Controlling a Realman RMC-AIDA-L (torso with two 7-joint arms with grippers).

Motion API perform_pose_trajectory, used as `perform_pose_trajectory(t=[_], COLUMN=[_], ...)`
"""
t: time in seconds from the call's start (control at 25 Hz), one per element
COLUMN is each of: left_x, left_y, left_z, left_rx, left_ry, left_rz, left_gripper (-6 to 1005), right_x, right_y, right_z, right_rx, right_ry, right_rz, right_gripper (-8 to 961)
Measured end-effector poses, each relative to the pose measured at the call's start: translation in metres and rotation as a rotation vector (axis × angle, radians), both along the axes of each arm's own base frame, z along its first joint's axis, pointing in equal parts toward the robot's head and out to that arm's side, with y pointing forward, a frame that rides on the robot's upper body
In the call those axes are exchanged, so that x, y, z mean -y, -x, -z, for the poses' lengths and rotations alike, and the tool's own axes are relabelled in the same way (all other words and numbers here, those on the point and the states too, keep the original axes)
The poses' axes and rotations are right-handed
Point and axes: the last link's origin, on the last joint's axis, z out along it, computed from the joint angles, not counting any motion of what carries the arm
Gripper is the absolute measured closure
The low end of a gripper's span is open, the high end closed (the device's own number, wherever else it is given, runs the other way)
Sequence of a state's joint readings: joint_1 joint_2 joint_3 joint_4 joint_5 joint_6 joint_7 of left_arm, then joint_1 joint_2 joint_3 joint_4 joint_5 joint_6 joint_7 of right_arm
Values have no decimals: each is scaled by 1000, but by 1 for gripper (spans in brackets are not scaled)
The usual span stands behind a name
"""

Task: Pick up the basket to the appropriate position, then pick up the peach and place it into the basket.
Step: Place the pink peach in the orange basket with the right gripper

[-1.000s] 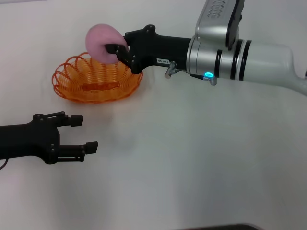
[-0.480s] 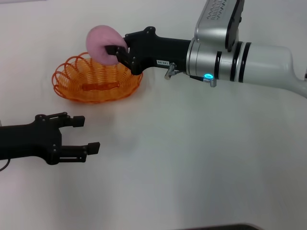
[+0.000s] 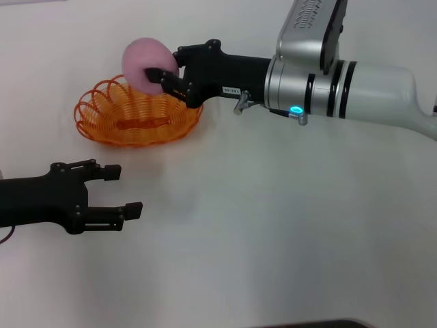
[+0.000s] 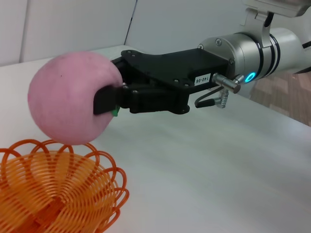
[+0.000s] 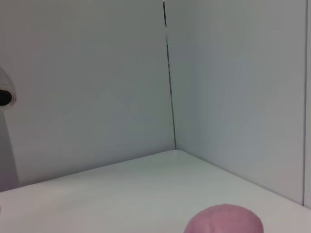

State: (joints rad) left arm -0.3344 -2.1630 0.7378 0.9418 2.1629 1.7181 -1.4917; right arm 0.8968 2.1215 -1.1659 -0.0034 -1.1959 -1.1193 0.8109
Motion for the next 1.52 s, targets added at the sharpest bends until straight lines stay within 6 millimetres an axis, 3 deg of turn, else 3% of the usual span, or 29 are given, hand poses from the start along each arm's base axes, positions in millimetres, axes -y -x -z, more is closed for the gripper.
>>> perform_pose_trajectory(t=[0.08, 0.28, 0.4, 0.6, 1.04, 1.36, 1.52], left_x=[0, 1, 1, 1, 1, 2, 1], left_y=[0, 0, -1, -1, 0, 0, 0], left_z=[0, 0, 0, 0, 0, 0, 0], left_rx=[0, 3, 4, 5, 5, 5, 3], left_ry=[0, 5, 6, 8, 8, 7, 4], left_rz=[-1, -2, -2, -1, -3, -4, -5], left_gripper=[112, 112, 112, 111, 112, 112, 112], right_x=[0, -1, -1, -1, 0, 2, 5], right_y=[1, 2, 2, 1, 0, -2, -4], right_z=[2, 3, 3, 3, 3, 2, -7], right_rx=[0, 10, 10, 7, 7, -1, -53], right_ry=[10, 15, 16, 14, 15, 16, 27], right_rz=[9, 17, 18, 23, 28, 29, 15], right_gripper=[848, 642, 396, 147, 1, 3, 4])
